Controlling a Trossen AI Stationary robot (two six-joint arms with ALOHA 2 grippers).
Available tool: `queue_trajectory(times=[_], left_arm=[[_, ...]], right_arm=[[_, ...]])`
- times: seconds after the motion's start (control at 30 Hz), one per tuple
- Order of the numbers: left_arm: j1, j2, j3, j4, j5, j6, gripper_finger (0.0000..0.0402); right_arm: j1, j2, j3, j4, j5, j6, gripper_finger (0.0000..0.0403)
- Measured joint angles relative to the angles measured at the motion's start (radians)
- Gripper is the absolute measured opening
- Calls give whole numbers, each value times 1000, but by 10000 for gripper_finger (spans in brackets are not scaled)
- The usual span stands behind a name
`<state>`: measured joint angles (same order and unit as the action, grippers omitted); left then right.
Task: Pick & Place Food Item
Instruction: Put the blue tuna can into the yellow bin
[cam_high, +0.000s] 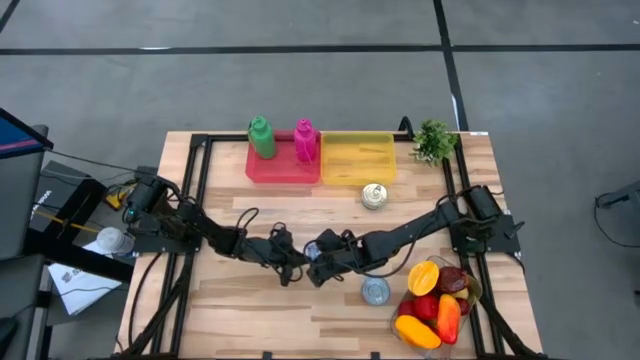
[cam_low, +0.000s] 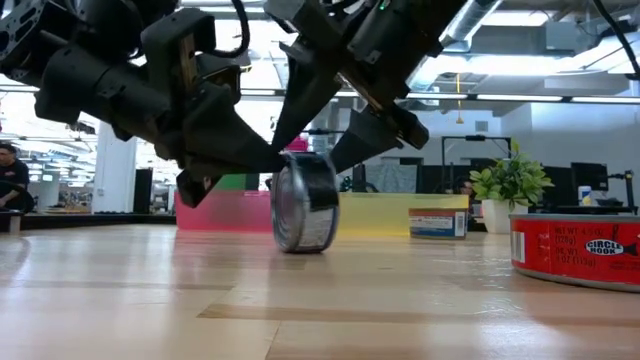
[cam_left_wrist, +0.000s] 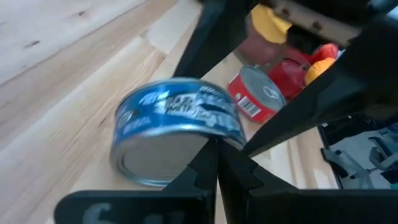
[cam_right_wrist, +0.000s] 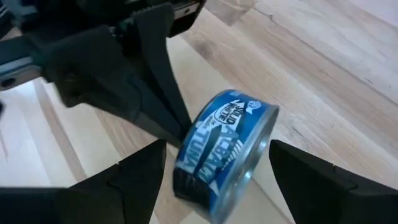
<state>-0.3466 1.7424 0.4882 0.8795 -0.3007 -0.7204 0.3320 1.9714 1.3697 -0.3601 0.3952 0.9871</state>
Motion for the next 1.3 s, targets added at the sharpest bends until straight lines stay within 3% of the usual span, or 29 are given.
queue_trajectory(times=[0.3,0.43,0.6,0.77,1.03,1.3], left_arm=[[0,-2,11,-45,21,35,0],[0,-2,10,-61,21,35,0],[0,-11,7,-78,42,35,0],[0,-93,7,-158,57,40,0],[0,-372,6,-377,43,93,0],[0,-586,6,-425,34,115,0]], right_arm=[[-6,70,6,-5,-84,-6,275],[-6,53,7,-19,-84,-23,234],[-6,51,9,-37,-96,-35,128],[-3,28,5,-38,-137,-115,130],[-4,-297,-2,-68,-88,-244,130],[-27,-652,-1,54,-252,-452,130]])
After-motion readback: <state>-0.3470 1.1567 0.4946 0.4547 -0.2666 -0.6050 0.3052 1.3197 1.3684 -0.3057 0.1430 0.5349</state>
